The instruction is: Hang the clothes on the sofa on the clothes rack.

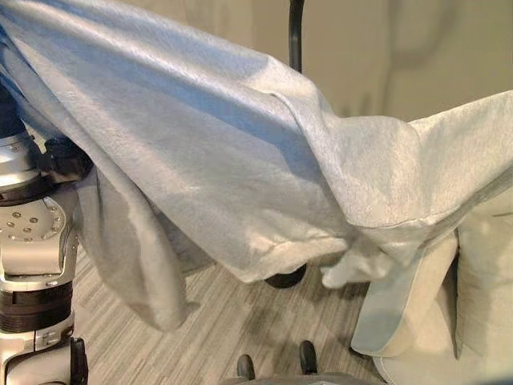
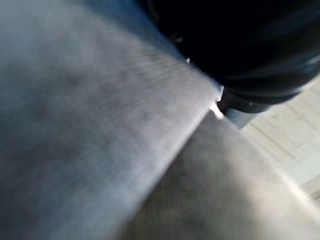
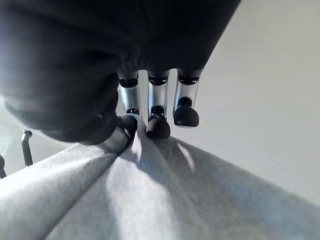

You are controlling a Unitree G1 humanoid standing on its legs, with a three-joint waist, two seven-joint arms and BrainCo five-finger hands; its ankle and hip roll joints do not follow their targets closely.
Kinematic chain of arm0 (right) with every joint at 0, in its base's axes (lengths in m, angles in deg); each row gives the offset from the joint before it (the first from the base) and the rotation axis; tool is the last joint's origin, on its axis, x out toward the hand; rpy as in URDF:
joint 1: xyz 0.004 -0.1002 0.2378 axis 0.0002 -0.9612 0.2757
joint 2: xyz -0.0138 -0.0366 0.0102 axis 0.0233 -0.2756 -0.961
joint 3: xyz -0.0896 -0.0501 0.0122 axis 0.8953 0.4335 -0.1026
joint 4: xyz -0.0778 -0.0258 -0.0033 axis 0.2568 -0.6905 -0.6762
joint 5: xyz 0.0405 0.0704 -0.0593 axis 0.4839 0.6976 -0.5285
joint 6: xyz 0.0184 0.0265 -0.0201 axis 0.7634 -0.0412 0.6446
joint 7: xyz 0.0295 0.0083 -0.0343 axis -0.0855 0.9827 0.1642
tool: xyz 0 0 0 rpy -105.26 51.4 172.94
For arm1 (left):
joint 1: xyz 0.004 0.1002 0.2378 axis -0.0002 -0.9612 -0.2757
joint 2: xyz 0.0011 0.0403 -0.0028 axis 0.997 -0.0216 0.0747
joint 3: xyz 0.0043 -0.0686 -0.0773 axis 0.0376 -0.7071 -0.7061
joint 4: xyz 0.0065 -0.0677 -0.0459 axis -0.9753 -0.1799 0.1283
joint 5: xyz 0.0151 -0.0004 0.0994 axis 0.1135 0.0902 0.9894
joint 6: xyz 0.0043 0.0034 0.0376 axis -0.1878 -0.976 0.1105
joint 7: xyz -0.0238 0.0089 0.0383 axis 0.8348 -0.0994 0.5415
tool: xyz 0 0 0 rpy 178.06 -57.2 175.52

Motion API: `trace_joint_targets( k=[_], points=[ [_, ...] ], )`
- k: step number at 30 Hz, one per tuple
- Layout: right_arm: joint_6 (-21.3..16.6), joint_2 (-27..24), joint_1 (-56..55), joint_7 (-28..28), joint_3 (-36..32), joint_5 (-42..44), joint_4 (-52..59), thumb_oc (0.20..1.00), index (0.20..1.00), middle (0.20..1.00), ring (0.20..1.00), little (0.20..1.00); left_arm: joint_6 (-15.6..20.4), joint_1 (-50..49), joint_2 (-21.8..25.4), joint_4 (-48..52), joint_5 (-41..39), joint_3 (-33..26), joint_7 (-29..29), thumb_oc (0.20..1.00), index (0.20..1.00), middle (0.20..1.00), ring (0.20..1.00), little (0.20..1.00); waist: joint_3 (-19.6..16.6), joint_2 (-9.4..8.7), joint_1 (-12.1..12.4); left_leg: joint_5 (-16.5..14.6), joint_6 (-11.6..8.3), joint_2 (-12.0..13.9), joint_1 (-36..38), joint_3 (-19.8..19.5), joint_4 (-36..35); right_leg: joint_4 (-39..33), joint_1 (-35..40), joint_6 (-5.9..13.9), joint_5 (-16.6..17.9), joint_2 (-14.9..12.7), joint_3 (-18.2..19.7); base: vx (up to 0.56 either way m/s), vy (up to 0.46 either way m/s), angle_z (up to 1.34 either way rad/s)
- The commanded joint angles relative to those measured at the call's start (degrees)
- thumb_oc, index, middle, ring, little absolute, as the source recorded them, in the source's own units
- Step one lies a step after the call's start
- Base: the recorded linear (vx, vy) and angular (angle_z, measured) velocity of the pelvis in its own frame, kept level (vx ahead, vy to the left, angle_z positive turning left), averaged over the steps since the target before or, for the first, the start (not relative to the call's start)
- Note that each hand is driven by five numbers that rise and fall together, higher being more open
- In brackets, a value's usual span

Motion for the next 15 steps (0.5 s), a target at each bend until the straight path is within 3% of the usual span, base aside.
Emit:
trace_joint_targets(
  k=[1, 3, 5, 6, 7, 8, 10, 11, 14, 15],
  points=[
    [-0.7, -9.7, 9.0, 3.6, 0.8, 0.8, -2.7, 0.2, 0.2, 0.2, 0.2, 0.2, 0.1, 10.8, 8.3, -6.5, 3.8, 6.9, -5.3, 0.2, 0.2, 0.2, 0.2, 0.2, -2.7, -1.87, 1.4, -5.4, -3.21, -0.1, 4.3, 3.3, 0.4, 0.4, 6.6, 7.38, -7.6, -2.9, -1.4, 0.0, 0.0, 0.0],
    [0.7, -16.4, 15.2, 4.5, 5.3, 1.6, -7.0, 0.2, 0.2, 0.2, 0.2, 0.2, -1.6, 17.7, 12.1, -11.7, 5.3, 12.4, -7.0, 0.2, 0.2, 0.2, 0.2, 0.2, -3.2, -2.11, 1.4, -5.2, -3.35, 0.0, 4.4, 3.4, 0.4, 0.4, 6.7, 7.56, -7.5, -2.9, -1.6, 0.02, -0.007, 0.0],
    [0.4, -17.0, 17.4, 4.9, 6.8, 1.8, -8.8, 0.2, 0.2, 0.2, 0.2, 0.2, -1.3, 19.9, 12.3, -13.3, 5.5, 14.0, -7.5, 0.2, 0.2, 0.2, 0.2, 0.2, -2.7, -2.14, 1.5, -5.2, -3.35, 0.0, 4.3, 3.4, 0.4, 0.4, 6.7, 7.57, -7.5, -2.8, -1.6, 0.0, 0.0, 0.0],
    [1.0, -19.7, 21.2, 5.0, 9.2, 3.9, -11.2, 0.2, 0.2, 0.2, 0.2, 0.2, -2.3, 23.6, 13.5, -15.8, 5.1, 17.2, -7.5, 0.2, 0.2, 0.2, 0.2, 0.2, -3.1, -2.29, 1.4, -5.1, -3.44, 0.0, 4.3, 3.5, 0.4, 0.4, 6.7, 7.78, -7.5, -2.8, -1.7, 0.03, -0.005, -0.02],
    [1.1, -23.6, 30.0, 5.1, 16.5, 6.3, -17.4, 0.2, 0.2, 0.2, 0.2, 0.2, -3.9, 31.9, 15.6, -22.8, 6.5, 24.1, -8.9, 0.2, 0.2, 0.2, 0.2, 0.2, -2.9, -2.68, 1.7, -4.9, -3.54, 0.0, 4.2, 3.5, 0.4, 0.4, 6.5, 7.97, -7.4, -2.8, -1.7, 0.03, -0.004, -0.04],
    [1.0, -23.6, 30.9, 5.2, 17.2, 6.4, -18.0, 0.2, 0.2, 0.2, 0.2, 0.2, -3.7, 32.5, 15.7, -23.2, 6.5, 24.5, -9.0, 0.2, 0.2, 0.2, 0.2, 0.2, -2.9, -2.68, 1.7, -5.0, -3.54, 0.0, 4.2, 3.5, 0.4, 0.4, 6.5, 7.98, -7.4, -2.8, -1.7, 0.03, -0.009, -0.04],
    [1.5, -26.3, 39.4, 3.8, 26.6, 9.2, -23.8, 0.2, 0.2, 0.2, 0.2, 0.2, -6.8, 41.0, 17.5, -31.4, 8.7, 33.6, -8.8, 0.2, 0.2, 0.2, 0.2, 0.2, -3.0, -3.07, 1.9, -4.6, -3.74, 0.2, 4.0, 3.7, 0.4, 0.5, 6.4, 8.32, -7.3, -2.6, -1.8, 0.0, 0.0, 0.0],
    [1.3, -26.4, 42.5, 3.9, 29.3, 9.5, -25.5, 0.2, 0.2, 0.2, 0.2, 0.2, -6.6, 43.0, 17.5, -32.9, 8.5, 35.2, -9.0, 0.2, 0.2, 0.2, 0.2, 0.2, -2.7, -3.09, 1.8, -4.6, -3.75, 0.1, 4.0, 3.7, 0.4, 0.5, 6.3, 8.33, -7.3, -2.7, -1.7, 0.0, 0.0, 0.0],
    [3.2, -26.3, 60.5, 1.9, 47.9, 12.1, -36.8, 0.2, 0.2, 0.2, 0.2, 0.2, -8.9, 55.0, 16.9, -43.4, 8.5, 48.0, -7.3, 0.2, 0.2, 0.2, 0.2, 0.2, -2.4, -3.76, 1.8, -4.0, -4.07, 0.4, 3.2, 3.9, 0.4, 0.6, 5.5, 8.74, -6.9, -2.6, -1.7, 0.0, 0.0, 0.0],
    [3.1, -26.2, 62.3, 1.9, 49.4, 12.4, -37.7, 0.2, 0.2, 0.2, 0.2, 0.2, -8.8, 55.9, 16.8, -44.1, 8.4, 48.6, -7.3, 0.2, 0.2, 0.2, 0.2, 0.2, -2.3, -3.71, 1.7, -3.9, -4.08, 0.4, 3.1, 3.9, 0.4, 0.6, 5.4, 8.74, -6.8, -2.6, -1.7, 0.0, 0.0, 0.0]
  ],
)
